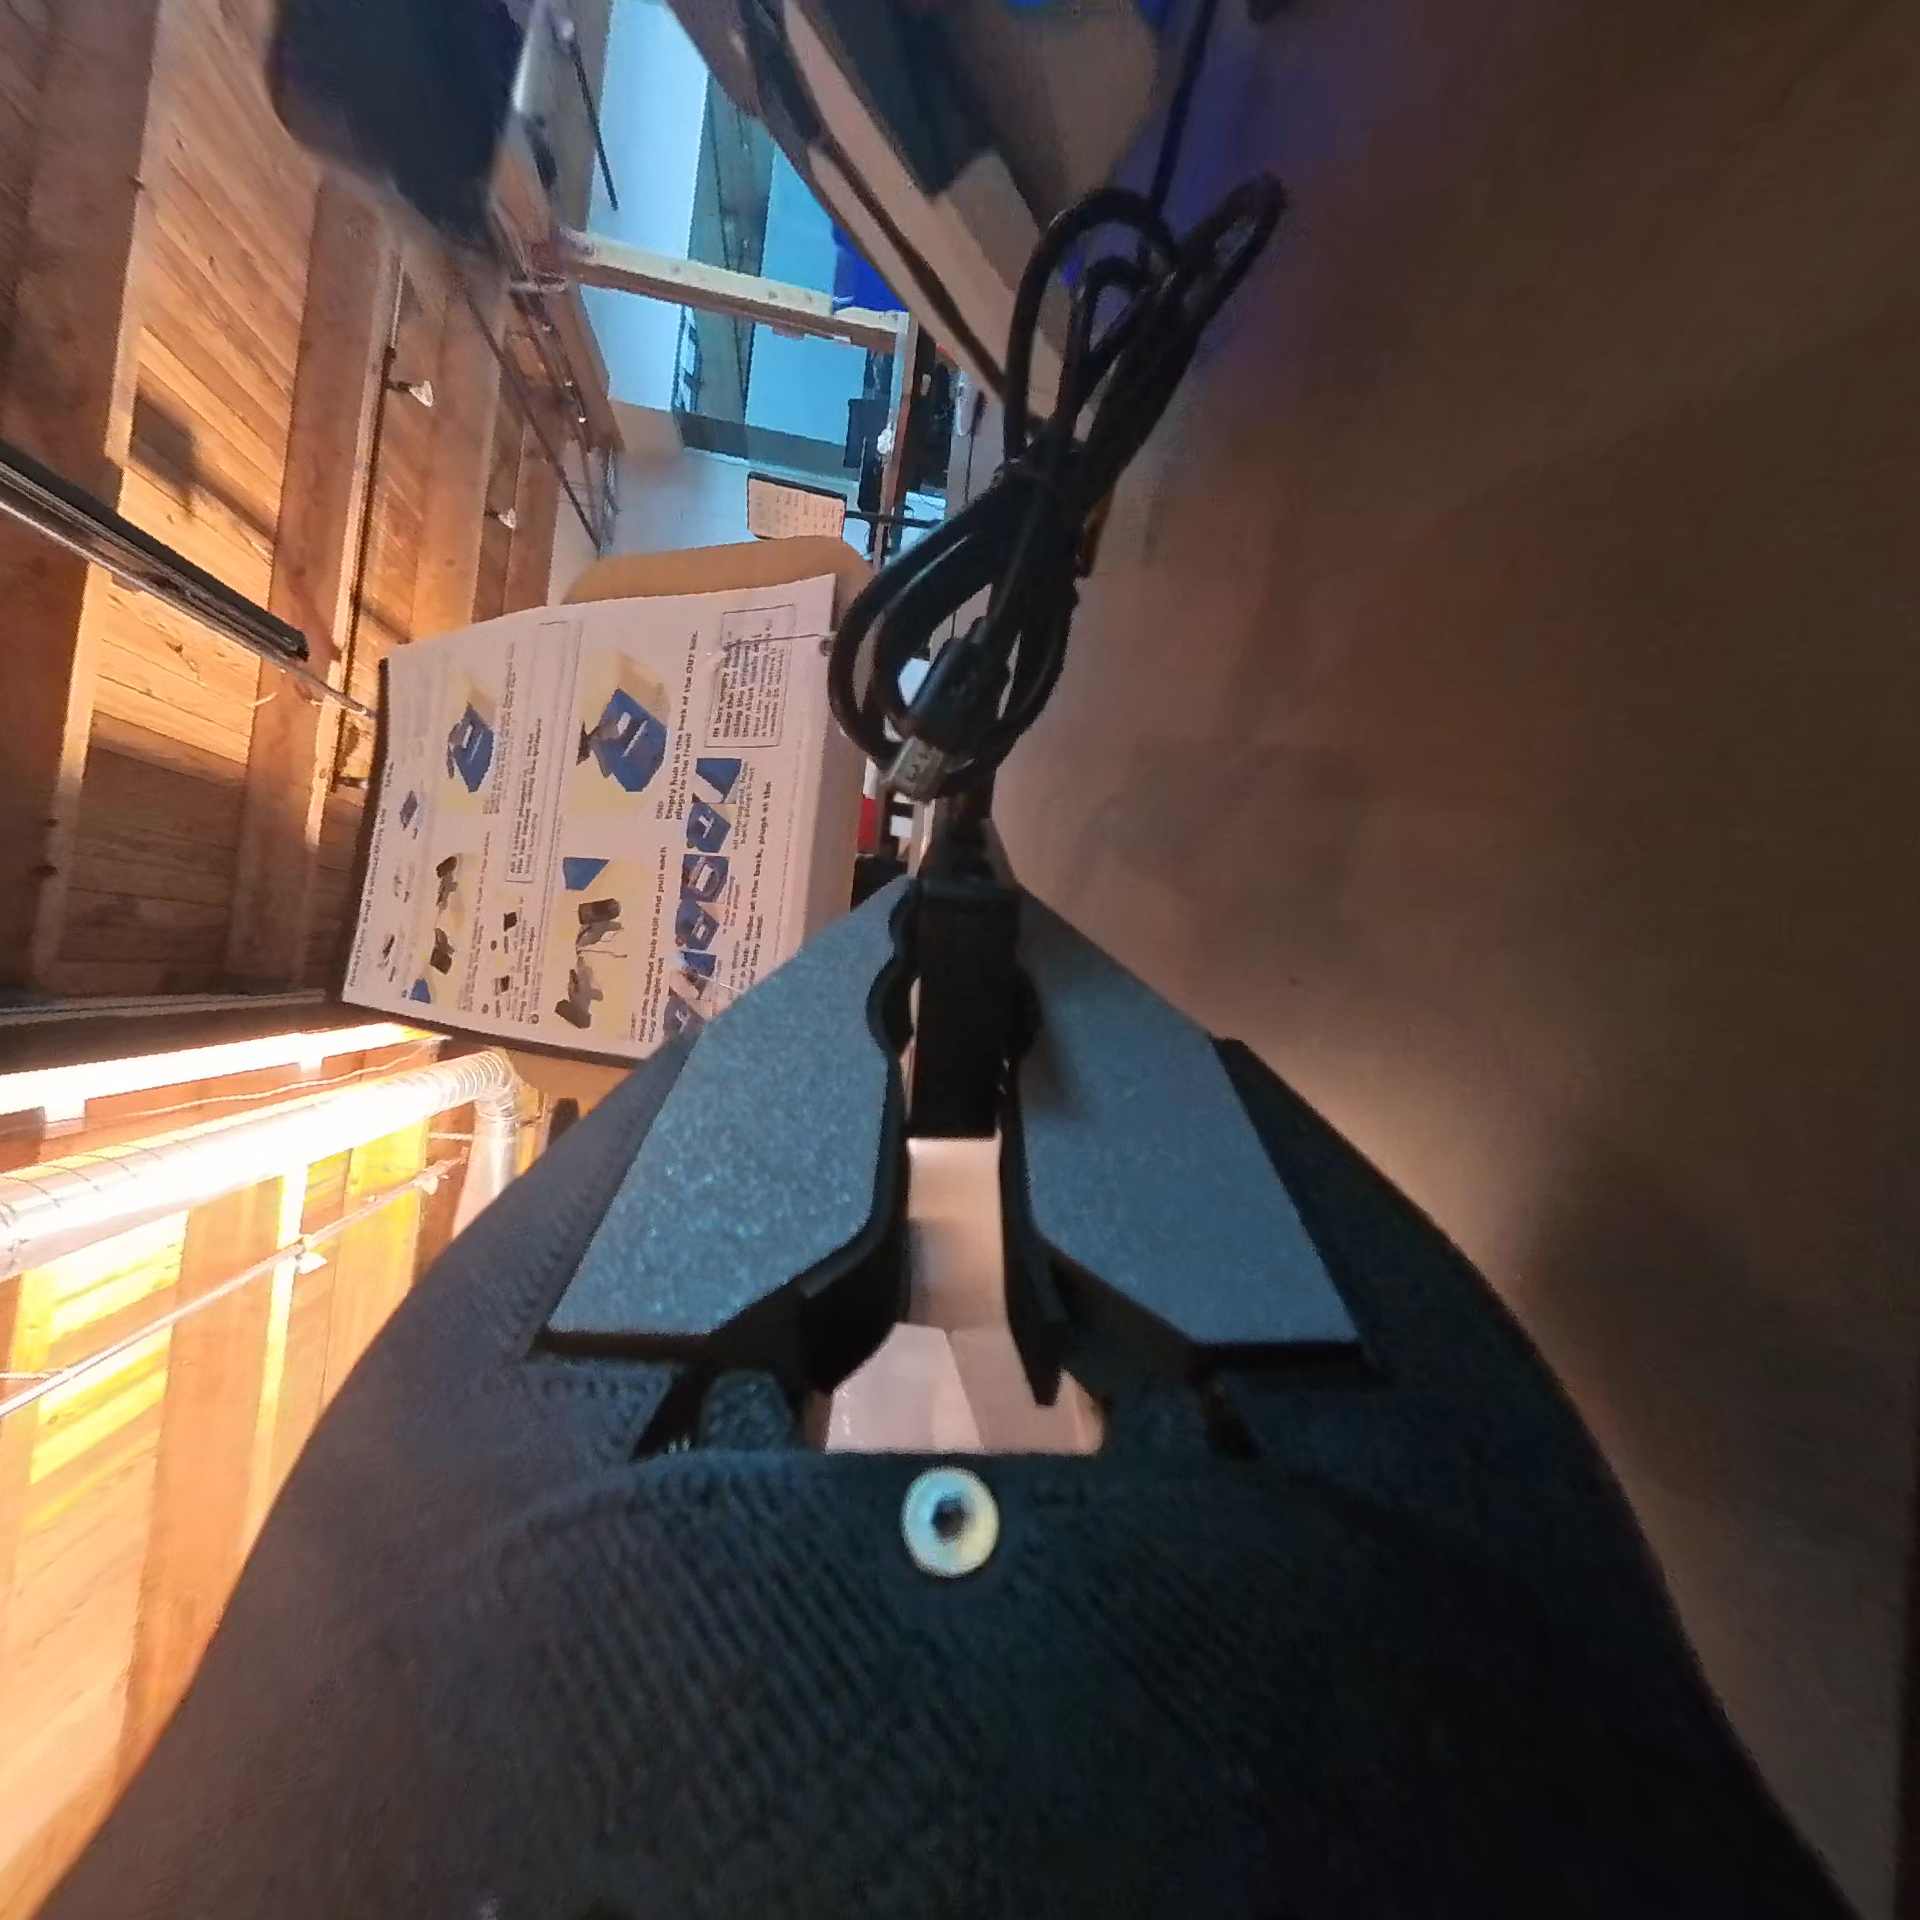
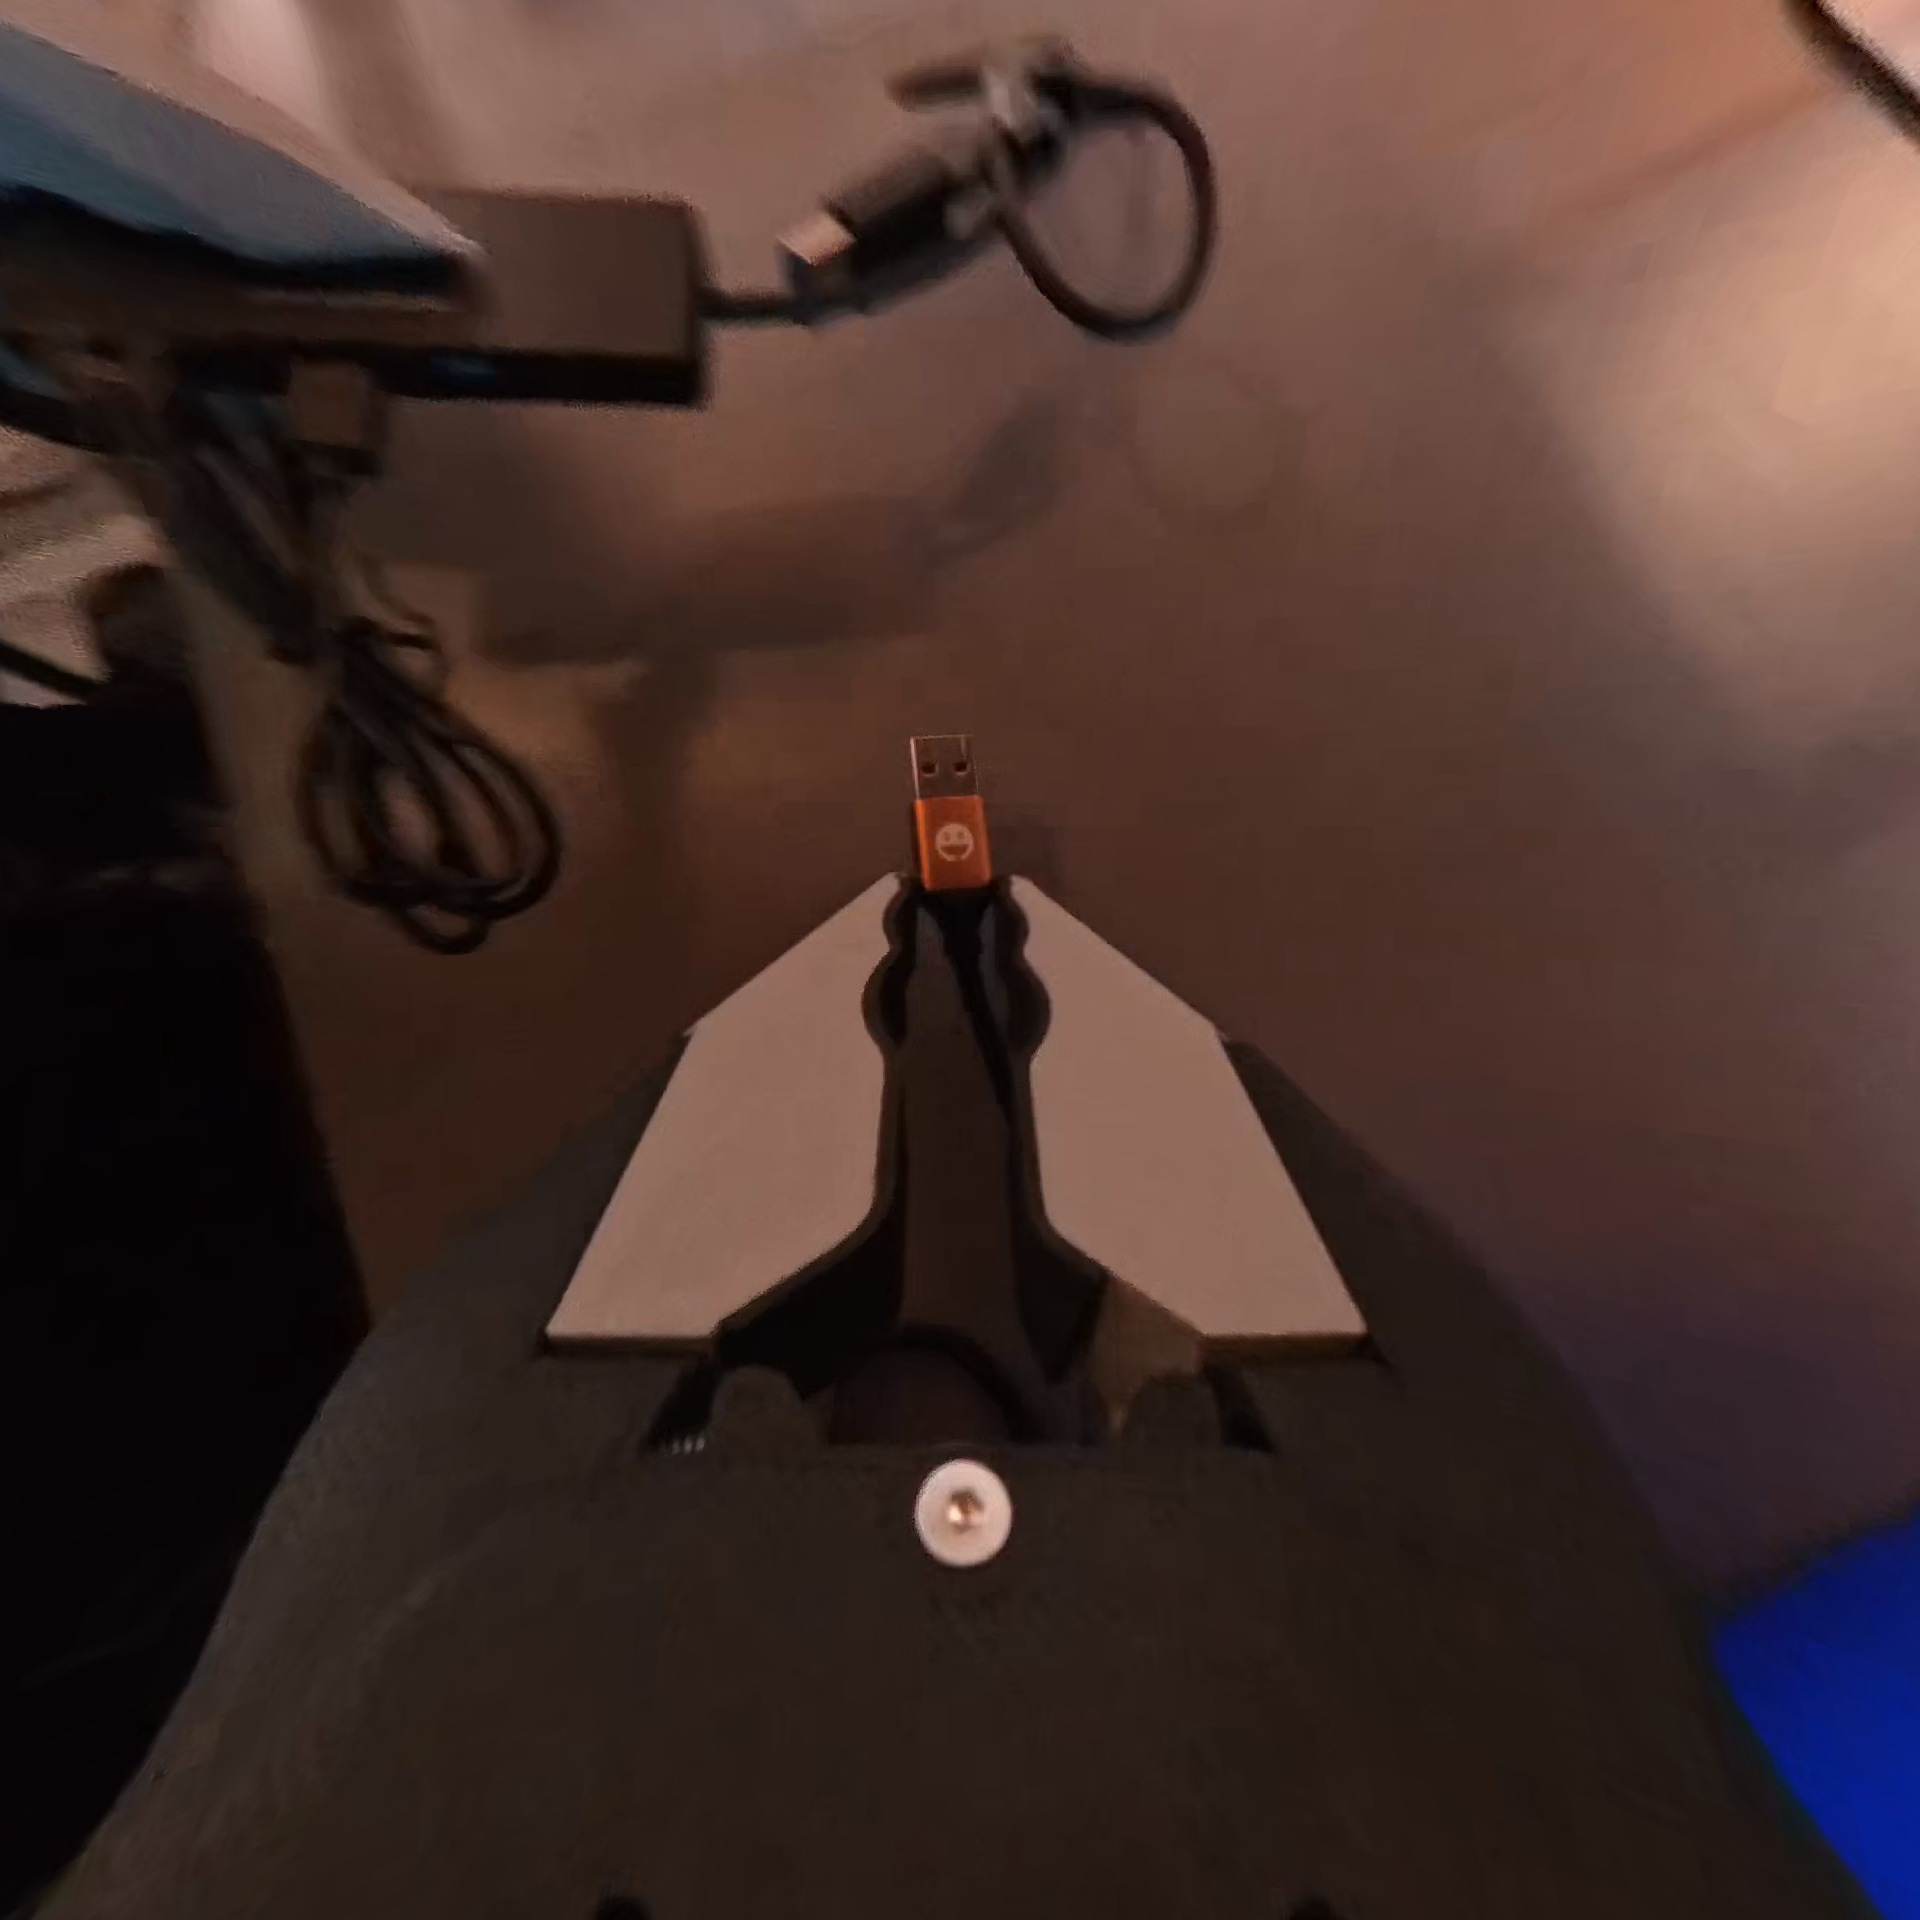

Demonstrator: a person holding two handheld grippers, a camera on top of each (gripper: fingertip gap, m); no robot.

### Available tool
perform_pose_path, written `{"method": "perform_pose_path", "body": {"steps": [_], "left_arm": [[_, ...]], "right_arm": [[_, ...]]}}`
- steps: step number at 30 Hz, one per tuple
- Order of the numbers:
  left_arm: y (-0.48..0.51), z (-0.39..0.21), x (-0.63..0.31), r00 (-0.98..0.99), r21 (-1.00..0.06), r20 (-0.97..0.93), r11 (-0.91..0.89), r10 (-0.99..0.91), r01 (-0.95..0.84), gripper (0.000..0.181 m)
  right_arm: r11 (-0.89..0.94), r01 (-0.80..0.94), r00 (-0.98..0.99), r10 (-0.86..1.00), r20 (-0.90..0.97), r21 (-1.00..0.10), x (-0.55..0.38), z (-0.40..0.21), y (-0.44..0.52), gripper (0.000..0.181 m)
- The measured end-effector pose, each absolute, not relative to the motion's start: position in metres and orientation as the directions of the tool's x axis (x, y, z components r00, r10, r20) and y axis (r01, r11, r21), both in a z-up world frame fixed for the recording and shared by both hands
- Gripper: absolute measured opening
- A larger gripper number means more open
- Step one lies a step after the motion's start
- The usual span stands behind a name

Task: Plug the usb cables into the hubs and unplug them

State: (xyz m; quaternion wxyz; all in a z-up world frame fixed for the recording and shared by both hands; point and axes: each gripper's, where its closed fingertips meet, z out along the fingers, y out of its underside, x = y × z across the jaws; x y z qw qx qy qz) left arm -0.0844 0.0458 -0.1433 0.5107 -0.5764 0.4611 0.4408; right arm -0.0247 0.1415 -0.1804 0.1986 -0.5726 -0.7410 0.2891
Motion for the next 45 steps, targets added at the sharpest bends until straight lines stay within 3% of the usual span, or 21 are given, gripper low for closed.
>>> {"method": "perform_pose_path", "body": {"steps": [3,7,12,22,29,36,39,43,45], "left_arm": [[0.047,-0.14,-0.087,0.196,-0.192,-0.979,-0.068,-0.063,-0.979,0.009],[0.046,-0.135,-0.091,0.221,-0.218,-0.974,-0.076,-0.039,-0.973,0.009],[0.044,-0.132,-0.084,0.224,-0.223,-0.974,-0.036,-0.035,-0.974,0.009],[0.04,-0.119,-0.083,0.346,-0.347,-0.938,0.037,-0.033,-0.937,0.008],[0.048,-0.148,-0.079,0.283,-0.285,-0.946,-0.009,-0.16,-0.958,0.009],[0.064,-0.17,-0.097,0.221,-0.192,-0.949,-0.141,-0.225,-0.971,0.013],[0.063,-0.17,-0.095,0.296,-0.269,-0.923,-0.137,-0.247,-0.953,0.012],[0.057,-0.146,-0.097,0.457,-0.451,-0.866,-0.078,-0.206,-0.889,0.01],[0.054,-0.14,-0.098,0.476,-0.475,-0.859,-0.056,-0.187,-0.878,0.01]], "right_arm": [[0.181,0.631,-0.387,0.916,-0.104,-0.754,-0.024,-0.155,0.117,0.012],[0.122,0.58,-0.45,0.872,-0.192,-0.805,-0.023,-0.138,0.101,0.012],[0.106,0.57,-0.436,0.879,-0.191,-0.814,-0.029,-0.132,0.096,0.011],[0.186,0.574,-0.45,0.886,-0.117,-0.797,-0.039,-0.131,0.07,0.012],[0.181,0.549,-0.397,0.916,-0.064,-0.816,-0.039,-0.122,0.086,0.011],[0.049,0.474,-0.38,0.912,-0.154,-0.879,-0.041,-0.104,0.096,0.012],[0.041,0.492,-0.348,0.925,-0.154,-0.87,-0.042,-0.109,0.103,0.012],[0.054,0.528,-0.342,0.927,-0.154,-0.848,-0.038,-0.113,0.101,0.011],[0.086,0.536,-0.347,0.929,-0.126,-0.84,-0.037,-0.114,0.096,0.011]]}}
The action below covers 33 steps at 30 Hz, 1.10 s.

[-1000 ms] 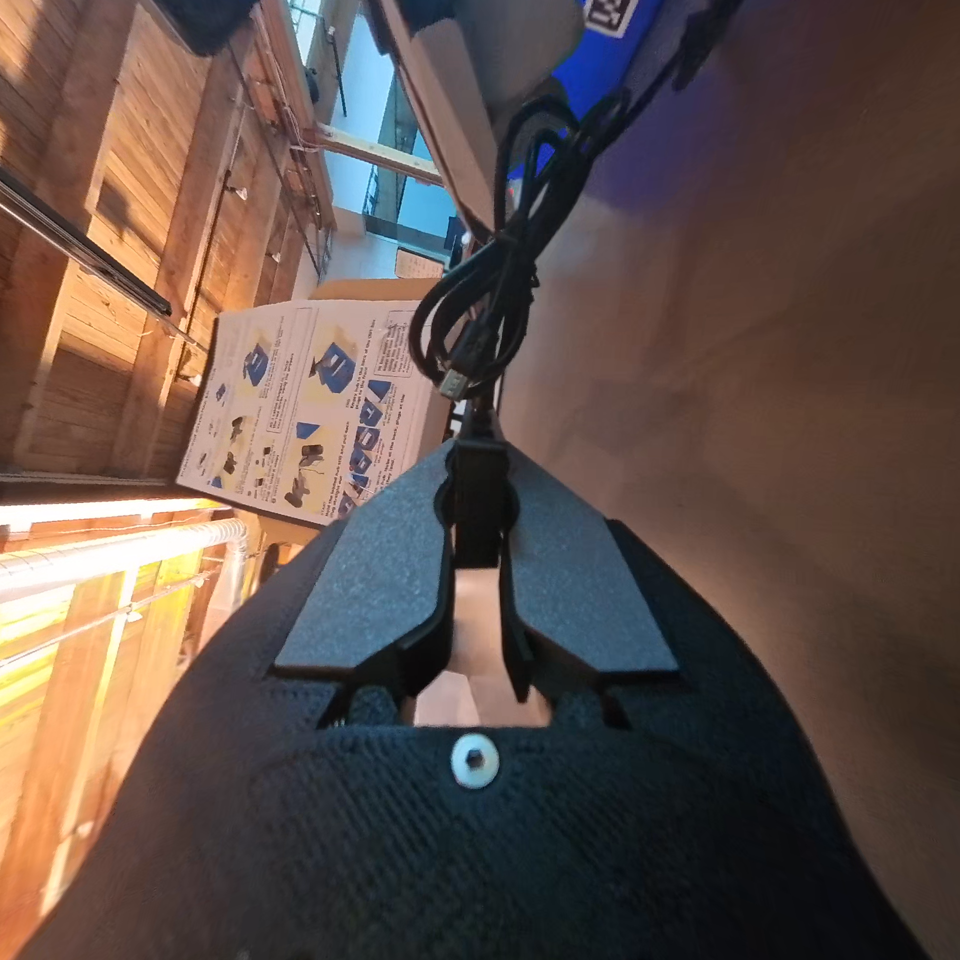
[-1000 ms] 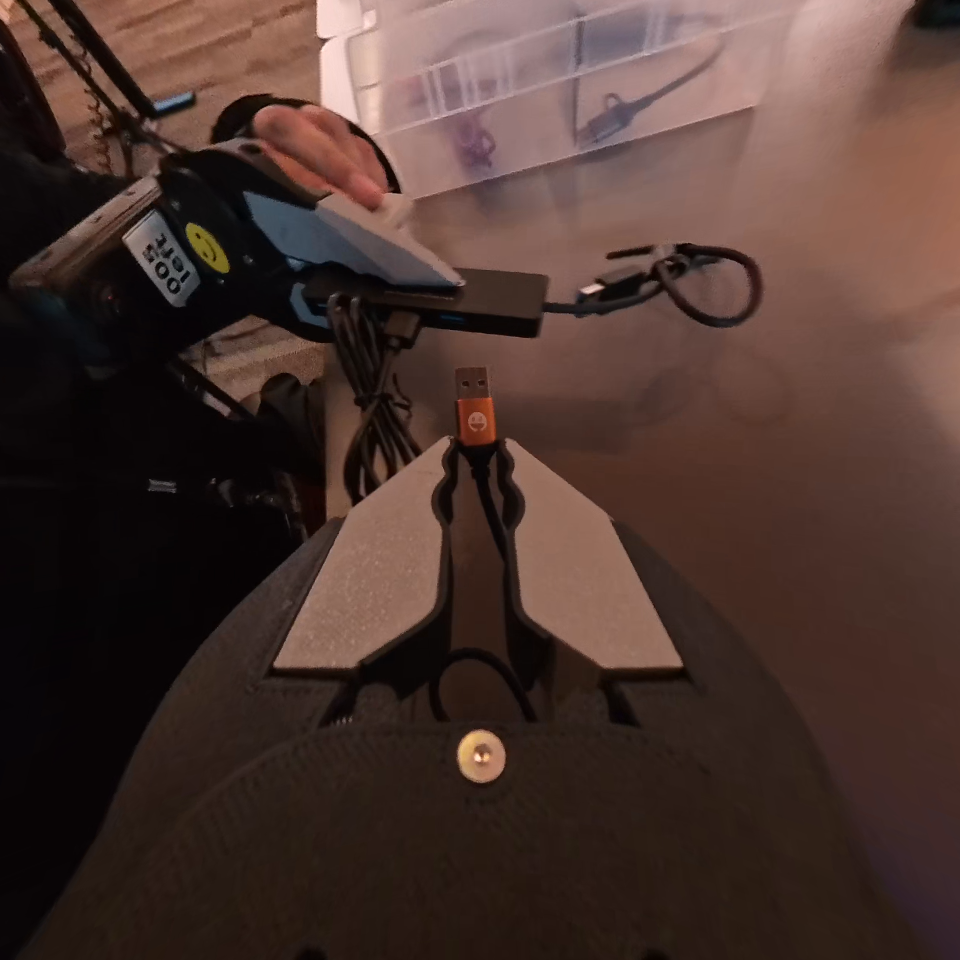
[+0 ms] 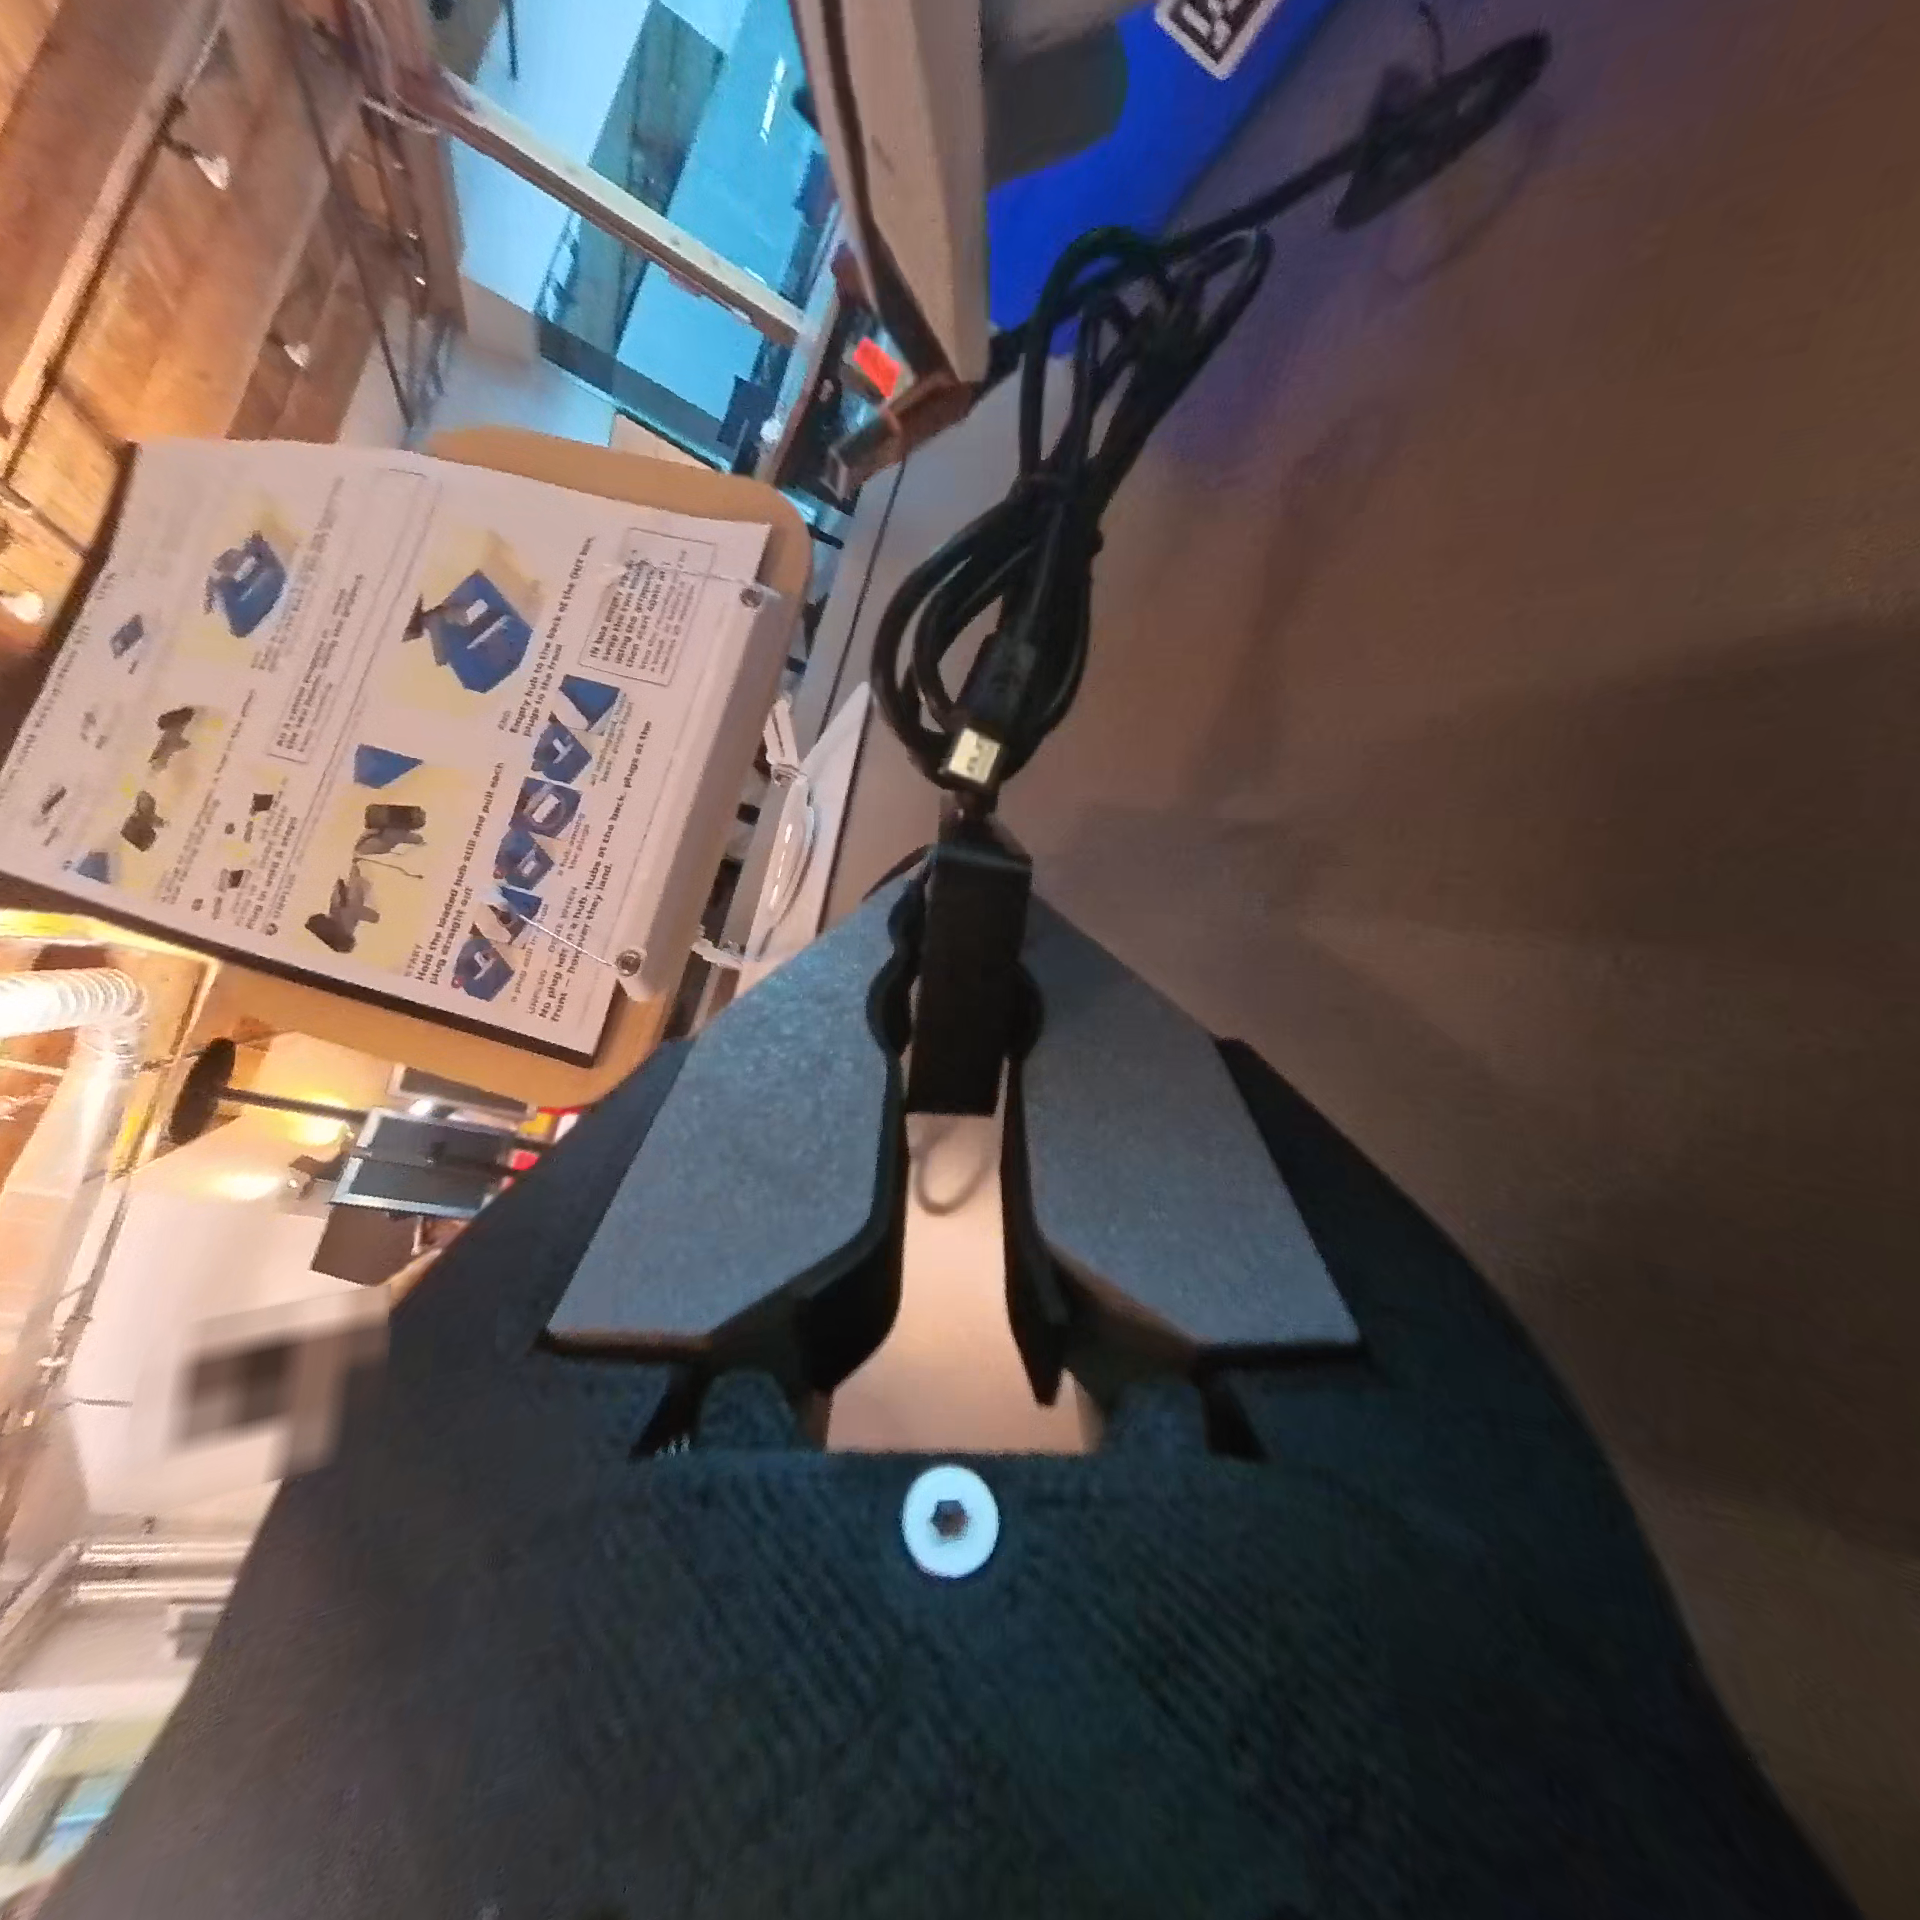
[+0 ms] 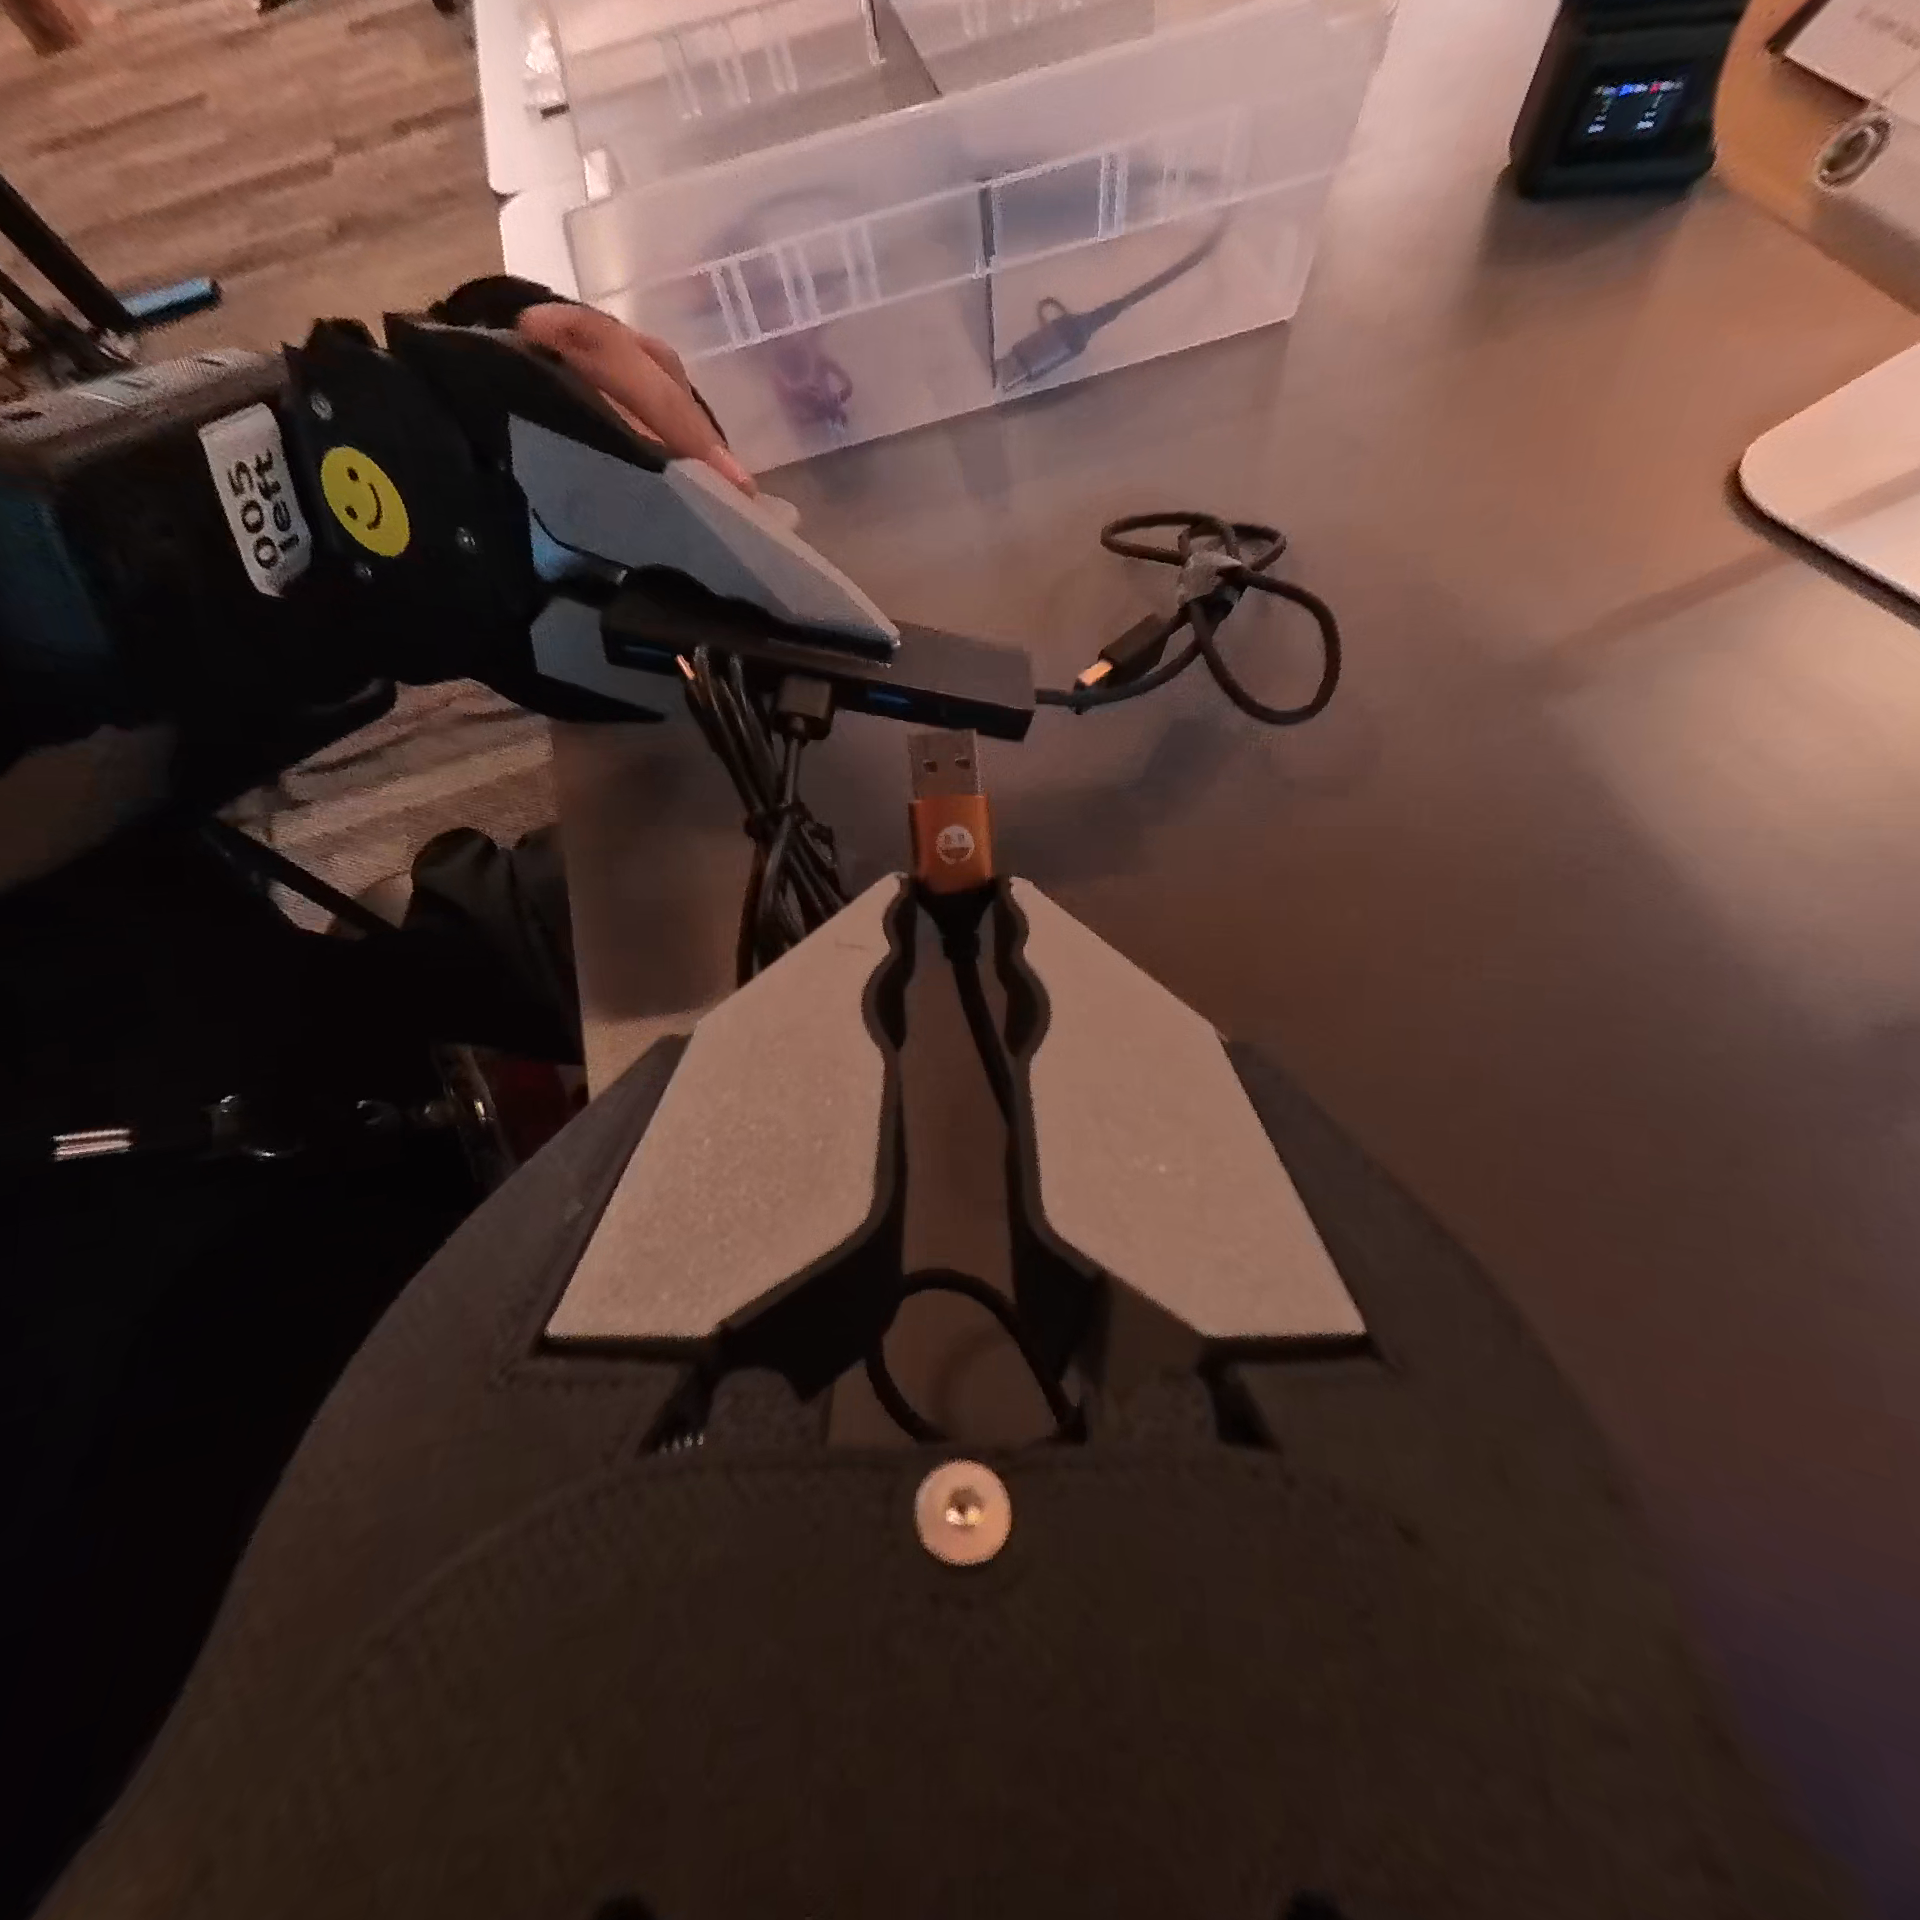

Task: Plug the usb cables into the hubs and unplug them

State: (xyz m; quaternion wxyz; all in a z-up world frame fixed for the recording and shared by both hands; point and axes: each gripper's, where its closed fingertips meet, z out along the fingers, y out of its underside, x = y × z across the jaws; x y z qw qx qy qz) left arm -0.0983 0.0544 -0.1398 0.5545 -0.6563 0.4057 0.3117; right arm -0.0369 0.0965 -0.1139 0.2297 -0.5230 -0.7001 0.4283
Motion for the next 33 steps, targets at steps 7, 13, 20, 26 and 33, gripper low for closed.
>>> {"method": "perform_pose_path", "body": {"steps": [7,13,20,26,33], "left_arm": [[0.051,-0.137,-0.085,0.332,-0.335,-0.935,0.002,-0.128,-0.942,0.009],[0.059,-0.163,-0.091,0.333,-0.312,-0.915,-0.126,-0.228,-0.942,0.011],[0.066,-0.172,-0.086,0.423,-0.35,-0.847,-0.262,-0.323,-0.9,0.042],[0.054,-0.172,-0.09,0.503,-0.425,-0.784,-0.276,-0.365,-0.862,0.059],[0.028,-0.156,-0.072,0.531,-0.506,-0.715,-0.188,-0.455,-0.842,0.078]], "right_arm": [[0.158,0.537,-0.382,0.921,-0.072,-0.829,-0.035,-0.118,0.084,0.011],[0.152,0.435,-0.454,0.888,-0.07,-0.888,-0.029,-0.098,0.079,0.012],[0.046,0.191,-0.586,0.807,-0.077,-0.98,-0.012,-0.054,0.073,0.011],[0.078,0.255,-0.513,0.856,-0.067,-0.964,-0.021,-0.071,0.087,0.011],[0.117,0.34,-0.474,0.878,-0.063,-0.933,-0.024,-0.087,0.091,0.011]]}}
